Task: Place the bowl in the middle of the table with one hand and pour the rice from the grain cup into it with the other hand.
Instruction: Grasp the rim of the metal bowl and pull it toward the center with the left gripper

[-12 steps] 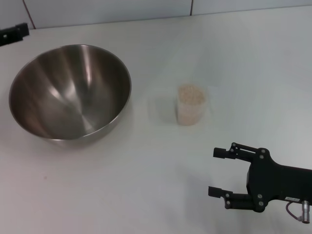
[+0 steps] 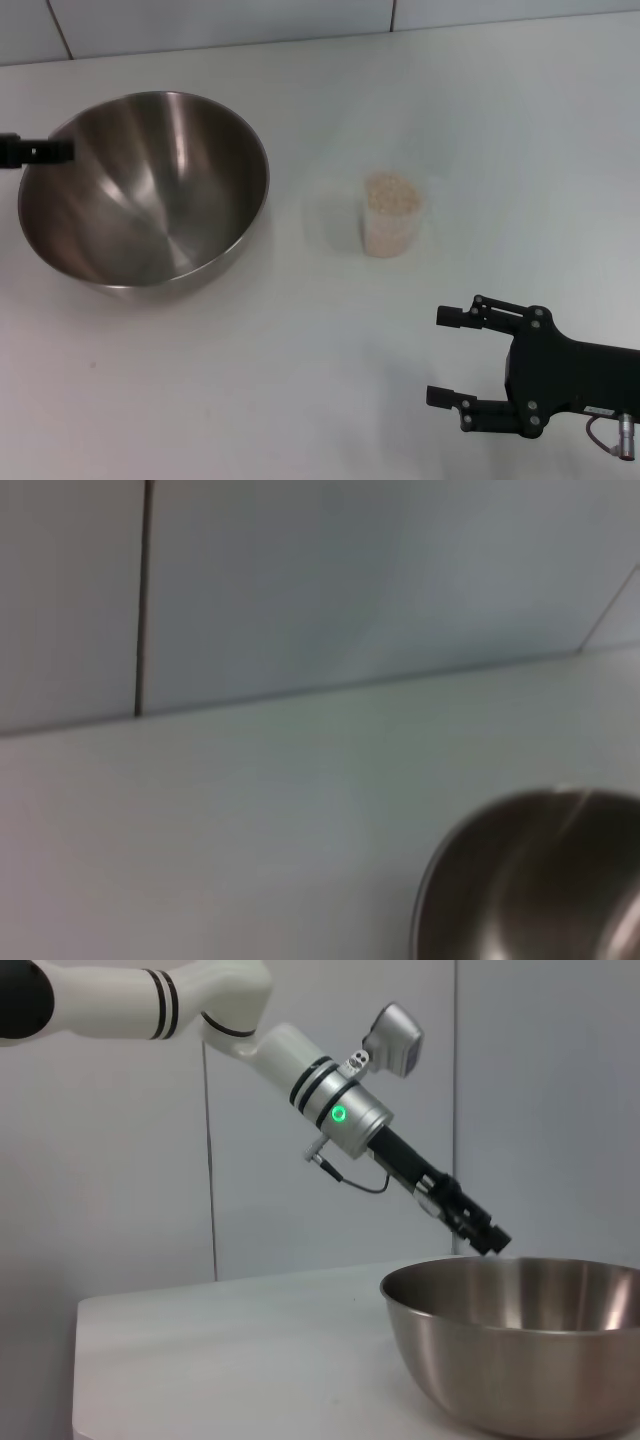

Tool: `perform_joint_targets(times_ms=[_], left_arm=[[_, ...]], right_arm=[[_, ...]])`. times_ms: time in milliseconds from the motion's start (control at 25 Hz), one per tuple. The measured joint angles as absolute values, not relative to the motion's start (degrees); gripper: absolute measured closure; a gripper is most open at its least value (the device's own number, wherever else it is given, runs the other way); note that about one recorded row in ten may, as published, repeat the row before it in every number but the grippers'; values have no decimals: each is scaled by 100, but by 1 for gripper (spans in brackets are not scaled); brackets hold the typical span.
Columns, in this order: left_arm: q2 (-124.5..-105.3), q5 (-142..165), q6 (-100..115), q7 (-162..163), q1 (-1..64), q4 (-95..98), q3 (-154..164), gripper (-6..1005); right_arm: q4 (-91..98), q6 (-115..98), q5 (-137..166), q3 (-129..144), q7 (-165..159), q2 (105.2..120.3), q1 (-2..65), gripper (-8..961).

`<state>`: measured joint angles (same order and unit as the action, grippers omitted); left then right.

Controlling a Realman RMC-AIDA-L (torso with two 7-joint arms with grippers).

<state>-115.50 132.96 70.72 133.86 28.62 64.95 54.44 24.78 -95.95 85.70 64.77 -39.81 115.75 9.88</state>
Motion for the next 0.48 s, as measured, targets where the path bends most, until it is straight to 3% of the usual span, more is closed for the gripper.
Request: perform_joint_targets(times_ms=[480], left_arm=[[-11610, 13783, 7097, 13336, 3040, 6081, 5515, 241]], right_arm=[[2487, -9577, 8579, 6477, -3981, 11583, 984, 176]])
